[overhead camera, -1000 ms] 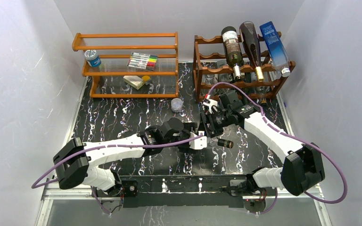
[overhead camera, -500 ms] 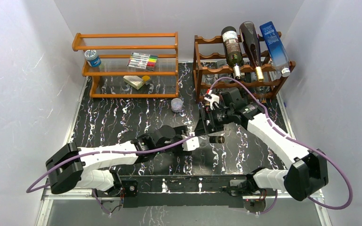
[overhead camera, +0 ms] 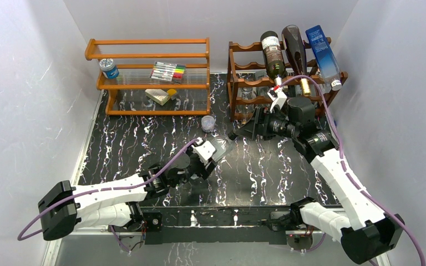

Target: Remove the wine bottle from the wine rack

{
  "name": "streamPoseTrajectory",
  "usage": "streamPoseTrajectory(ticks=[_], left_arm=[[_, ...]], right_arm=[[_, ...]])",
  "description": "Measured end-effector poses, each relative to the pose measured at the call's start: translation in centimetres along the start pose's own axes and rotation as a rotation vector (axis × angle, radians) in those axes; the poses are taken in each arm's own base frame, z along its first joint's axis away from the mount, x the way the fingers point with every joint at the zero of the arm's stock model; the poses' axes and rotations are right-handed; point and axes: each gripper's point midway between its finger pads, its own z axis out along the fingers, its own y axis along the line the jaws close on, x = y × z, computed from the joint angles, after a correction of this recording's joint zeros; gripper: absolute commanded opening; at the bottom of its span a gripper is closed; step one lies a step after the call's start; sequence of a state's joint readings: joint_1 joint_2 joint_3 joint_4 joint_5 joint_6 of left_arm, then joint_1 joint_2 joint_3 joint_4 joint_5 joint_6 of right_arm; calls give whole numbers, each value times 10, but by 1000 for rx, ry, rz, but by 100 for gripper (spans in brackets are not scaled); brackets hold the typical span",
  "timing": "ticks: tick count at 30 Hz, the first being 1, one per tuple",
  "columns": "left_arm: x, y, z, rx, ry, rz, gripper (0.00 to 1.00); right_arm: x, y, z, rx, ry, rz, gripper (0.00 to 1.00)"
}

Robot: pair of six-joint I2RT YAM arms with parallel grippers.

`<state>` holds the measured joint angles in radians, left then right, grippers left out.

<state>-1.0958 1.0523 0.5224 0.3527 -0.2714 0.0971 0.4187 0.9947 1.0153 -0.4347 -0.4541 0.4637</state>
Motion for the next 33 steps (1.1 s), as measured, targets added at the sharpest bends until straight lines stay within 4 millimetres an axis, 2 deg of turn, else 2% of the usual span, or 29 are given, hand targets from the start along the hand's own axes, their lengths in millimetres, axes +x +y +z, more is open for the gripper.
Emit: streamPoseTrajectory(ticks=[4,9,11,19,25,27,28,32,33], left_arm=[[1,1,0,-14,0,-34,5],[4,0,0,-13,4,-57,4],[7,-1,0,-12,8,-62,4],[9,-3,0,-5,11,-68,4],[9,-3,0,-2,12,-68,4],[10,-4,0,-1,15,-67,6],[11,-4,0,0,16,-68,12],[10,-4,1,-1,17,-80,54],[11,-4,1,-3,20,-86,67]], right_arm=[[-3,15,5,-94,-8,12,83],[-3,22,10,-154,8,25,68],[-4,24,13,-173,15,32,66],[-7,24,23,-201,22,38,59],[3,15,30,-189,49,54,45],[5,13,31,-185,54,59,35],[5,13,31,-182,52,56,27],[5,12,32,-181,49,43,0],[5,12,32,-180,49,39,0]])
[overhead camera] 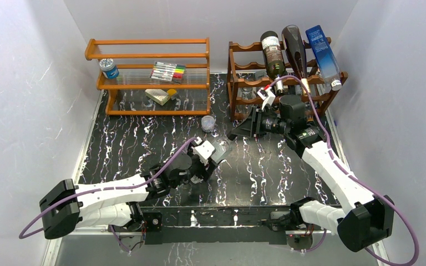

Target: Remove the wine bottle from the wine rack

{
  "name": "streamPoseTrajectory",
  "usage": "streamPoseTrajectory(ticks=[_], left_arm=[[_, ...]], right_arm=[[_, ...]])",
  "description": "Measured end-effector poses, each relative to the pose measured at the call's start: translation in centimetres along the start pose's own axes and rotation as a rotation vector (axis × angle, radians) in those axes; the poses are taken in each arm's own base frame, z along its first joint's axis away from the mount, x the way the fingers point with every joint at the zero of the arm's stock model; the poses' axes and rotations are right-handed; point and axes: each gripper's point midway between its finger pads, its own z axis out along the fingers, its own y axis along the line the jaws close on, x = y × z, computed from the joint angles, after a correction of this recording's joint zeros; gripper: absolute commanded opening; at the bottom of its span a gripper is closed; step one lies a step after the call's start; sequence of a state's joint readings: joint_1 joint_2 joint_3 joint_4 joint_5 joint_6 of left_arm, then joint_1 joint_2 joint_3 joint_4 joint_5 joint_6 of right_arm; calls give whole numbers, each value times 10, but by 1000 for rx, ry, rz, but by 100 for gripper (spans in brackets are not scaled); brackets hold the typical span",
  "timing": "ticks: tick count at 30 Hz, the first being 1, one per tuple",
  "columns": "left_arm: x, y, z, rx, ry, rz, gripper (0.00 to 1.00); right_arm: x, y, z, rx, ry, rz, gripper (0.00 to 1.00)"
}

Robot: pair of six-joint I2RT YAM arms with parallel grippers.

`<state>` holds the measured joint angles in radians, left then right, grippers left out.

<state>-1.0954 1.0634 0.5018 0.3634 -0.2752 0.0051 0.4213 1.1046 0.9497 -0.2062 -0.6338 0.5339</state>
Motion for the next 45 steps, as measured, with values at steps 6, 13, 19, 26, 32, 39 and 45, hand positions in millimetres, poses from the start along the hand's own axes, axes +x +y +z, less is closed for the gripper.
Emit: streamPoseTrajectory(ticks=[6,13,19,26,32,39,45], left_arm=[[-11,0,6,-23,-6,-67,98],[-62,-8,9,4,-47,-140,98],[-103,-15,19,24,-24,-158,91],[-86,-17,23,22,100,-110,98],[-72,-15,17,18,136,-100,92],[-60,-15,20,14,166,-84,95],[-51,-15,28,5,191,-69,63]], right_arm=[[7,-8,3,31,20,-62,0],[12,-7,7,72,48,-120,0],[13,8,13,86,71,-187,0],[11,13,15,131,91,-214,0],[5,14,14,171,97,-234,0],[4,16,16,180,100,-254,0],[5,18,16,183,104,-257,0]])
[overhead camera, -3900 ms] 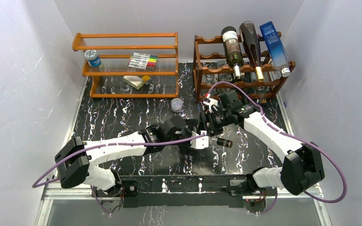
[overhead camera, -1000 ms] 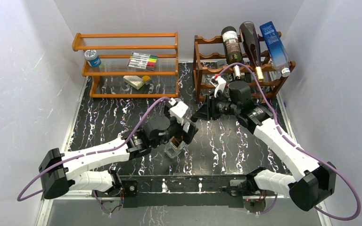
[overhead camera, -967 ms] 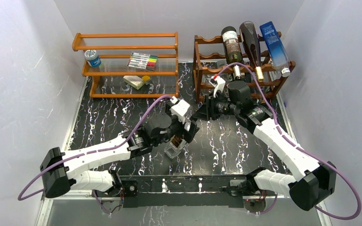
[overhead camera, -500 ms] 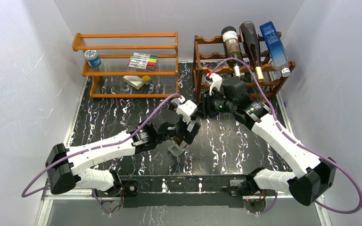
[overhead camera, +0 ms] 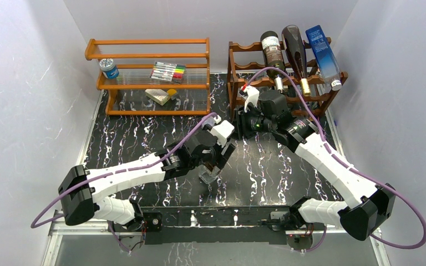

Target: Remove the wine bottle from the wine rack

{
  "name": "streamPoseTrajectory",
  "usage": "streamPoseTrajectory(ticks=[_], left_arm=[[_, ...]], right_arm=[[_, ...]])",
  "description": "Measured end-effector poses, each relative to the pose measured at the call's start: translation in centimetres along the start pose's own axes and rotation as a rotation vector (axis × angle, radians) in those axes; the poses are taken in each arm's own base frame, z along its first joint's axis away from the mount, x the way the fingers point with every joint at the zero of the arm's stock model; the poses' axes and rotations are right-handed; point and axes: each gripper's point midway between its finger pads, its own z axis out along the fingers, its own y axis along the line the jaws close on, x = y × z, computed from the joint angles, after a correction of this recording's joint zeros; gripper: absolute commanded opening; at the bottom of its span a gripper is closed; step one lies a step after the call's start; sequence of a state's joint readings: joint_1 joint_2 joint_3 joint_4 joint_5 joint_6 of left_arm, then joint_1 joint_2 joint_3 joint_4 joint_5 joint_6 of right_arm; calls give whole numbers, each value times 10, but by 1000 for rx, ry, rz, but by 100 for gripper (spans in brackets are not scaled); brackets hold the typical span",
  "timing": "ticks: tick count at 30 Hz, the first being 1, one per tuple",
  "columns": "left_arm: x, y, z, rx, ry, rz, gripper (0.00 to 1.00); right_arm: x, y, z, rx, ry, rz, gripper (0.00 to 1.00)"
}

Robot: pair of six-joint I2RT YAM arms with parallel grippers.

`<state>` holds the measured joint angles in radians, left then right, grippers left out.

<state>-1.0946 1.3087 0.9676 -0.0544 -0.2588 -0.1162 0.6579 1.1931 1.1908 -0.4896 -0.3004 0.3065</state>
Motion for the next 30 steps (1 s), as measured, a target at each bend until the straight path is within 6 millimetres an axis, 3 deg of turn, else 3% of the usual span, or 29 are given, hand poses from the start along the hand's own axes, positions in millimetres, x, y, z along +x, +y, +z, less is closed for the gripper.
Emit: streamPoseTrajectory(ticks=[2,5,8,12,18,22,27,30], left_arm=[[0,5,1,-22,1,4,51],[0,6,1,-26,-1,5,39],[0,8,0,-34,-5,7,34],[3,14,-10,-52,-19,1,30],[11,33,-25,-100,-30,-33,27],[12,55,-32,-154,-36,-67,27],[9,112,-53,-292,-89,-158,27],[9,162,-76,-441,-138,-216,28]], right_arm=[[1,1,-1,0,6,0,4],[1,1,-1,4,7,-2,37],[1,2,-1,5,6,-2,67],[-7,4,-4,17,-29,3,97],[-36,6,-28,72,-158,-4,98],[-57,4,-56,138,-285,-12,98],[-75,5,-96,194,-438,-23,98],[-75,1,-103,217,-464,-20,98]])
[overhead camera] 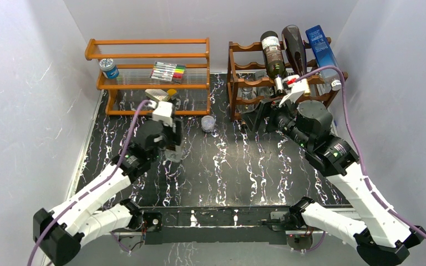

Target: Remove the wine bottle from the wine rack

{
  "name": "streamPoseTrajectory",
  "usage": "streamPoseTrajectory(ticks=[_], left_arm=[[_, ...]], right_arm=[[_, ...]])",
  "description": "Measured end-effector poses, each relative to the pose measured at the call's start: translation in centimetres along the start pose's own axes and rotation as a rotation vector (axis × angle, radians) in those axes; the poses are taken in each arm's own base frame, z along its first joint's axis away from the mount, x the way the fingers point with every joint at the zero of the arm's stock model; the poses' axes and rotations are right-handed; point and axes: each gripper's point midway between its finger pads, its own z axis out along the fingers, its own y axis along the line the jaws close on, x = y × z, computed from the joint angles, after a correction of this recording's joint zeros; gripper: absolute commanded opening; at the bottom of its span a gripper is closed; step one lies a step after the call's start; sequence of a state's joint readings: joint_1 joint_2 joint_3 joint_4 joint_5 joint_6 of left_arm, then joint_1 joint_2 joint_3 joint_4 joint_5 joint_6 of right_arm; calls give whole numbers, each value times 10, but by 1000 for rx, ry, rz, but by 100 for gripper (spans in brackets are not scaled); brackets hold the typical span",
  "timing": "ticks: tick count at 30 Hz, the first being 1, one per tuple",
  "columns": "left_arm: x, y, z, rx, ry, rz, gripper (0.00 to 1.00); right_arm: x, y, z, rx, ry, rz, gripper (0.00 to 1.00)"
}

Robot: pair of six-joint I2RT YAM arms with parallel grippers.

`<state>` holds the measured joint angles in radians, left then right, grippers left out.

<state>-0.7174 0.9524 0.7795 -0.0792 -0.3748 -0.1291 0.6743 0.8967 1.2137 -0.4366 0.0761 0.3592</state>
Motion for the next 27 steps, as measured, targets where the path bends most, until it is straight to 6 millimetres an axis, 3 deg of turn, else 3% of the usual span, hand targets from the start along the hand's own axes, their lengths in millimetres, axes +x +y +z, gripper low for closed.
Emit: streamPoseTrajectory(ticks=[7,17,21,27], left_arm=[[-21,105,-1,-340,-132,-55,28],[4,225,20,-616,-150,-153,27],[10,249,32,-631,-164,-174,28],[12,259,57,-575,-202,-167,28]], right_arm=[[19,-12,6,43,43,-1,98],[19,-14,2,50,36,-3,98],[17,-14,-3,52,24,-10,98],[18,-17,-2,65,26,-23,98]])
